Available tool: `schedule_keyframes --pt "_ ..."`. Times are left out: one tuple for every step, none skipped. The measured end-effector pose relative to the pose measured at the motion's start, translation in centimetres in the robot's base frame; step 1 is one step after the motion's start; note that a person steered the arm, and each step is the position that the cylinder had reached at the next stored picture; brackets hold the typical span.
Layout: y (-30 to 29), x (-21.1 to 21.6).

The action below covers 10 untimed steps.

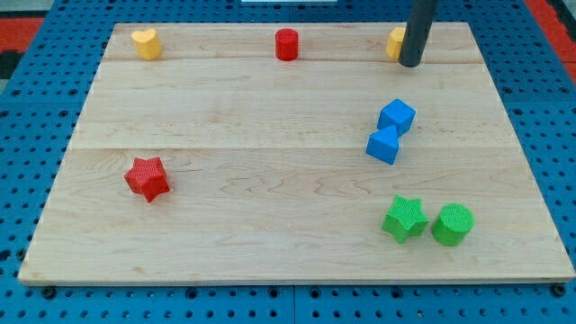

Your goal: Separate the triangle from the blue cube

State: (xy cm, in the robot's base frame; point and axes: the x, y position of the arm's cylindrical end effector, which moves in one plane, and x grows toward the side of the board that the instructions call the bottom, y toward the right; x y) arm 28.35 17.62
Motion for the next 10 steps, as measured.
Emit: schedule_keyframes --pt "4.3 0.9" --pt "7.4 5.1" --pt "8.8 9.3" --pt "7.0 16.6" --pt "-2.5 18.6" --pt "-7.8 15.3" --pt "-7.5 15.2" --pt "-5.3 15.1" --pt "-5.2 15.1" --pt "-5.2 15.1"
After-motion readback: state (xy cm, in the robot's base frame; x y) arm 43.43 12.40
